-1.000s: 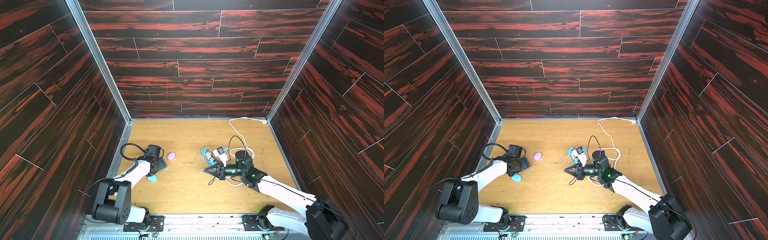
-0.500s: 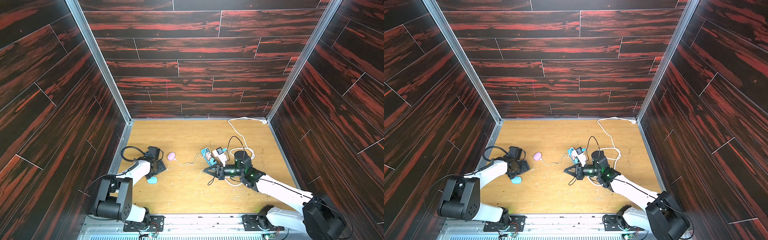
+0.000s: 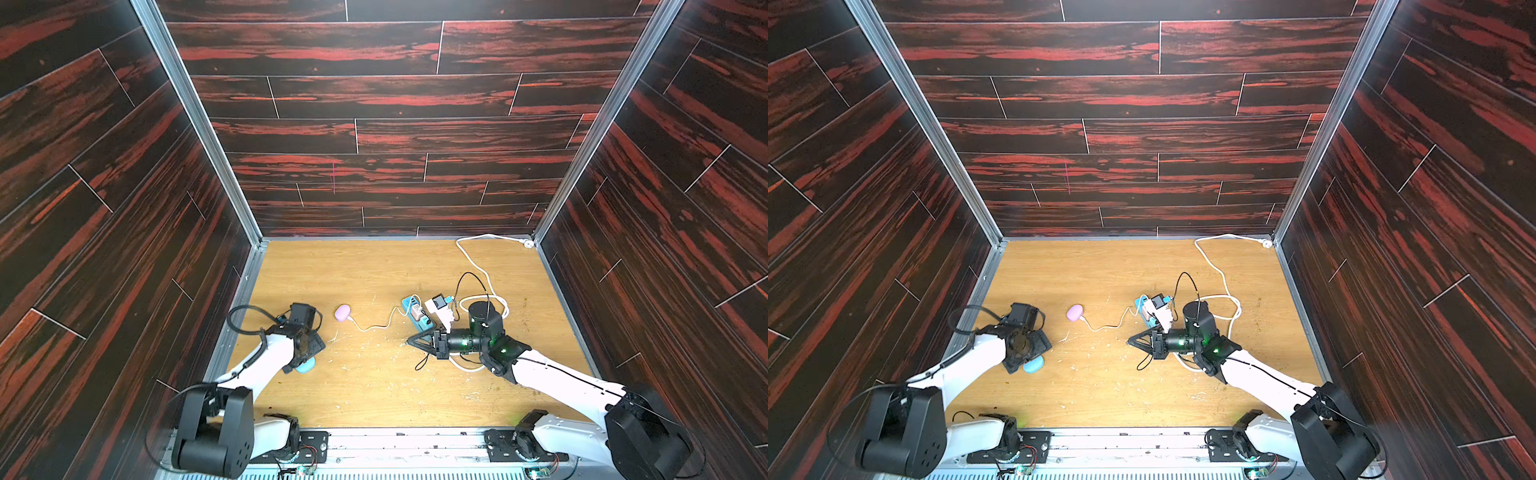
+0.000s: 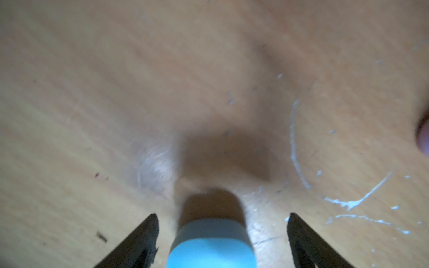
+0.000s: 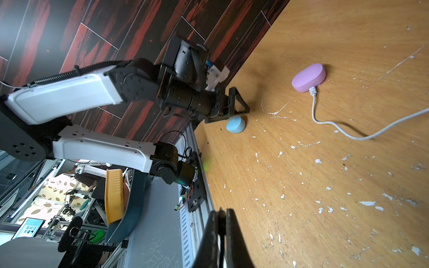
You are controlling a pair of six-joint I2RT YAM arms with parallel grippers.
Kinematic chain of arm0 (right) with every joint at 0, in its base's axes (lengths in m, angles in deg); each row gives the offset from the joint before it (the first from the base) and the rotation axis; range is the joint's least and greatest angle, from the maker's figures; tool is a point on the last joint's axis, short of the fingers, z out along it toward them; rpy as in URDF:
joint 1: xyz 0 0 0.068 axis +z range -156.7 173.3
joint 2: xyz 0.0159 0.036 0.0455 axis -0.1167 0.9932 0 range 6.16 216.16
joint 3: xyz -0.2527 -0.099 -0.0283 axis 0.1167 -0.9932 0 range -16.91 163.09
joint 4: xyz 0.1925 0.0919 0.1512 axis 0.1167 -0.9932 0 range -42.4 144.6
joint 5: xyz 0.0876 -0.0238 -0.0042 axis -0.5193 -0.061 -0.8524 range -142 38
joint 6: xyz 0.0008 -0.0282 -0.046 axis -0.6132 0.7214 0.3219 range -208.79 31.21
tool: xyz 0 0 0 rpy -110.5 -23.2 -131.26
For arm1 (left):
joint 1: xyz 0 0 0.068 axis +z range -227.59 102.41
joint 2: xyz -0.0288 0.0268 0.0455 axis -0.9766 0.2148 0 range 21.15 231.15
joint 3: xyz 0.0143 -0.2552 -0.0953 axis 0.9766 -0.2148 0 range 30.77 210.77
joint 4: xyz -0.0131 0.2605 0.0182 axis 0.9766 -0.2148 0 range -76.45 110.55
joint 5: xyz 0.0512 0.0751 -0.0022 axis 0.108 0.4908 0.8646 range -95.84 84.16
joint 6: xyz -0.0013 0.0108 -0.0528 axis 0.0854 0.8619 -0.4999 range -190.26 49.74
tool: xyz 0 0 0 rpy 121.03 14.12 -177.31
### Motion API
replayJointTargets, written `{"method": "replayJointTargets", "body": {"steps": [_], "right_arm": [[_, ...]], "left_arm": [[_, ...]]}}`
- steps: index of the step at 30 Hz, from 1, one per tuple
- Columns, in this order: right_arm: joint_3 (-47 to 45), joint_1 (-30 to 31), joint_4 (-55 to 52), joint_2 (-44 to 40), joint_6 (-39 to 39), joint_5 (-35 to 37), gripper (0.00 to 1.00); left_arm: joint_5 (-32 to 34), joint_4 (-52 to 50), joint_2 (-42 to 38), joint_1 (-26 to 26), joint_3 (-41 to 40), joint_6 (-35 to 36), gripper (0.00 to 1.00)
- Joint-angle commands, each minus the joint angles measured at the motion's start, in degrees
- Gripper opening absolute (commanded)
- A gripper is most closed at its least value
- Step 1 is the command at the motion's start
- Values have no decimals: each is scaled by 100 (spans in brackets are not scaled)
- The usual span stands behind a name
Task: Charge the bluetooth headset
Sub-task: Pick up the bluetooth headset from the center of the board.
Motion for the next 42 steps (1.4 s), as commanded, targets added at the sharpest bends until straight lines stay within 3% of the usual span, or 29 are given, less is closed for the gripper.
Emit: {"method": "replayJointTargets", "body": {"steps": [1, 17, 27, 35, 42], "right_arm": [[-49, 4, 174, 33, -54, -71, 0], [-189, 7, 319, 21, -139, -88, 0], [-154, -1, 439, 144, -196, -137, 0], [-153, 4, 422, 150, -237, -117, 0], [-86, 1, 266, 75, -195, 12, 0]], "left_arm": [[-79, -134, -300, 28, -291, -510, 89], [-205, 324, 233, -206, -275, -599, 87], [-72, 142, 105, -438, -273, -560, 76], [-285, 269, 150, -452, -250, -485, 43], [-828, 496, -60, -462, -195, -696, 32]]}}
